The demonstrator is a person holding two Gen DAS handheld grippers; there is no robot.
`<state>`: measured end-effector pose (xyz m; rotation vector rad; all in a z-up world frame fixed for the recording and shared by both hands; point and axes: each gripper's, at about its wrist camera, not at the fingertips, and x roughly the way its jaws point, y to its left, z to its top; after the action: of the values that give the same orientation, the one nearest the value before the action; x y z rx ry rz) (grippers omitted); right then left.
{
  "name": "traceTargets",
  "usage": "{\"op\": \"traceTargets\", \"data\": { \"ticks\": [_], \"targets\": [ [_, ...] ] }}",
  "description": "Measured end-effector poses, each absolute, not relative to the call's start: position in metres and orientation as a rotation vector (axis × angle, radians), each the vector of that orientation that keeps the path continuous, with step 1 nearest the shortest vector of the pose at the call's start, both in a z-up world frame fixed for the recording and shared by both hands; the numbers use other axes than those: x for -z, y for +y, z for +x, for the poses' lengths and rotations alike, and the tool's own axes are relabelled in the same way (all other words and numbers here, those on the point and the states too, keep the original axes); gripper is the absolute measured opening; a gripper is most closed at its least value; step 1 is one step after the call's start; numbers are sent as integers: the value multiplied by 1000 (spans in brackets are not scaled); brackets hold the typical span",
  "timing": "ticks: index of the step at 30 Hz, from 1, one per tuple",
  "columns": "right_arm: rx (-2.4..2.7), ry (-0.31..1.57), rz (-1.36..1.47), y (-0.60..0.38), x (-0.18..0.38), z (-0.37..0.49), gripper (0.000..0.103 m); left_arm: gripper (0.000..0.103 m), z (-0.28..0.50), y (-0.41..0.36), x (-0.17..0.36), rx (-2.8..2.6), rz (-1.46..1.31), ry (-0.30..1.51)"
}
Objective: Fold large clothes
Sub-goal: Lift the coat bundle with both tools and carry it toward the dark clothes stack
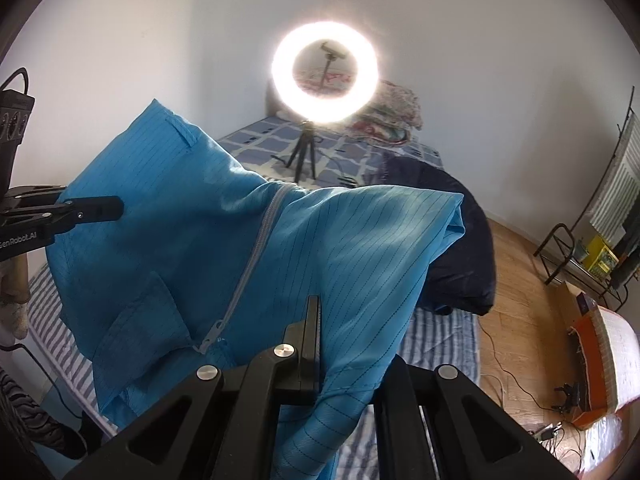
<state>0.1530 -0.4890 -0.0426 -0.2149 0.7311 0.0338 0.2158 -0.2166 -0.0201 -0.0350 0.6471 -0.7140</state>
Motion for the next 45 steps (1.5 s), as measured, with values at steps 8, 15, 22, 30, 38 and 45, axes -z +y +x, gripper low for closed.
{"op": "traceTargets", "data": {
  "ticks": [8,15,22,30,38,45],
  "targets": [
    [60,705,-200,-546,30,165,2,3,246,-282,10,774,-10,610],
    [156,689,-185,-600,25,207,2,3,317,-347,10,839,-56,644],
    [246,657,-162,-663,11,299,2,3,420,-408,1,859,-85,598],
    [296,650,-207,-711,10,412,2,3,519,-455,5,817,-146,598],
    [331,688,-226,-750,43,496,2,3,584,-493,43,742,-147,614],
    [337,768,-175,-789,93,540,6,4,610,-507,96,653,-83,688]
  ]
}}
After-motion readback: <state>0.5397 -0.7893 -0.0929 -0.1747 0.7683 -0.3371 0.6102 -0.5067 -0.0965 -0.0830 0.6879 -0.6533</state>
